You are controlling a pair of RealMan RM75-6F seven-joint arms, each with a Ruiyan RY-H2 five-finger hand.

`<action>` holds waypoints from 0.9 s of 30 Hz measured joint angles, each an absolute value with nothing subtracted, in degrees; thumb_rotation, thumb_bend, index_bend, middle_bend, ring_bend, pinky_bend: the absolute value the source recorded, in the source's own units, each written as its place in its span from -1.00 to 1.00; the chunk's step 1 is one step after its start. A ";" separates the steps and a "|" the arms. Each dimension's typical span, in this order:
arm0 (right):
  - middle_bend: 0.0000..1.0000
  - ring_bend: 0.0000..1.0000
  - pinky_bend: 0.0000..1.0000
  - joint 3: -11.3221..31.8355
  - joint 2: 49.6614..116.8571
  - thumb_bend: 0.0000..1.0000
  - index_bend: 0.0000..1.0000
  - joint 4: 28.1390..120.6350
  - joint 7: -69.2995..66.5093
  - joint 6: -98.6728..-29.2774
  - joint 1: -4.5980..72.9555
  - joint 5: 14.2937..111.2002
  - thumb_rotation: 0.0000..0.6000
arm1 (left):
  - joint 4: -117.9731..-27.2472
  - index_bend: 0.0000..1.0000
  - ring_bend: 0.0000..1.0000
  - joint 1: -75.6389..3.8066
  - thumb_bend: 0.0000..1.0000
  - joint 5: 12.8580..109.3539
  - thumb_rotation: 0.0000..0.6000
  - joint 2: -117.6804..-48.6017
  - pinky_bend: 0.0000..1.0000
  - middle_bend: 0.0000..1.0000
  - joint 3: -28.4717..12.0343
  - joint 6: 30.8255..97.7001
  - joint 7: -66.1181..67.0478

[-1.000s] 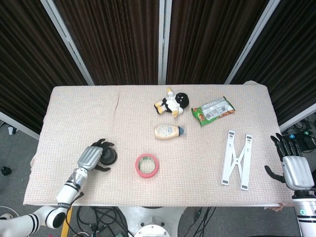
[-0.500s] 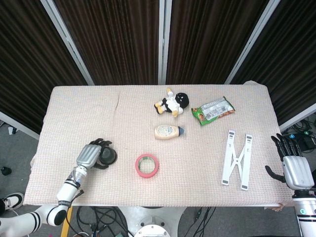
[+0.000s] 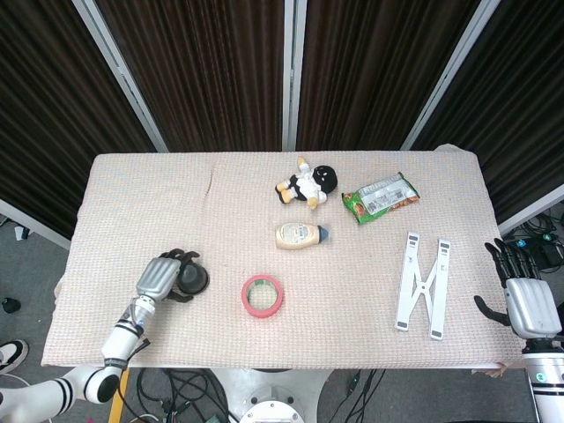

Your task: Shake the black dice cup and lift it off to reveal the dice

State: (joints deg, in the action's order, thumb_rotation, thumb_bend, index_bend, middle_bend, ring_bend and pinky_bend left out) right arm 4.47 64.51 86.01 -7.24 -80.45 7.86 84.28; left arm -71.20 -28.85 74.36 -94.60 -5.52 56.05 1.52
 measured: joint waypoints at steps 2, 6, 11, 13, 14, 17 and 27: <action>-1.00 -1.00 -1.00 4.46 64.52 -0.69 -1.00 85.89 -7.34 -80.45 7.82 84.27 1.00 | -71.49 -0.51 -0.62 -28.85 -0.86 74.35 1.00 -94.56 -0.45 -0.26 -5.75 56.39 1.25; -1.00 -1.00 -1.00 4.43 64.65 -0.69 -1.00 85.57 -7.56 -80.23 7.84 84.14 1.00 | -72.26 -0.46 -0.59 -28.81 -0.79 74.45 1.00 -94.40 -0.43 -0.21 -6.20 57.18 0.15; -1.00 -1.00 -1.00 4.30 64.79 -0.69 -1.00 85.26 -7.70 -79.94 7.83 84.05 1.00 | -72.79 -0.37 -0.57 -28.71 -0.66 74.30 1.00 -94.23 -0.41 -0.18 -6.59 57.48 -1.51; -1.00 -1.00 -1.00 4.29 64.79 -0.69 -1.00 85.18 -7.73 -79.90 7.82 84.01 1.00 | -72.97 -0.33 -0.56 -28.67 -0.62 74.12 1.00 -94.11 -0.39 -0.17 -6.81 57.55 -2.22; -1.00 -1.00 -1.00 4.29 64.78 -0.69 -1.00 85.16 -7.77 -79.87 7.81 83.96 1.00 | -73.11 -0.31 -0.55 -28.65 -0.61 74.02 1.00 -94.01 -0.39 -0.16 -6.95 57.58 -2.61; -1.00 -1.00 -1.00 4.33 64.81 -0.69 -1.00 85.02 -7.86 -79.83 7.79 83.86 1.00 | -73.72 -0.25 -0.52 -28.72 -0.57 73.81 1.00 -93.50 -0.36 -0.13 -7.40 57.67 -3.22; -1.00 -1.00 -1.00 4.38 65.08 -0.69 -1.00 84.54 -8.37 -79.80 7.72 83.71 1.00 | -78.11 -0.21 -0.50 -29.55 -0.53 72.62 1.00 -90.00 -0.34 -0.11 -9.33 57.52 -3.18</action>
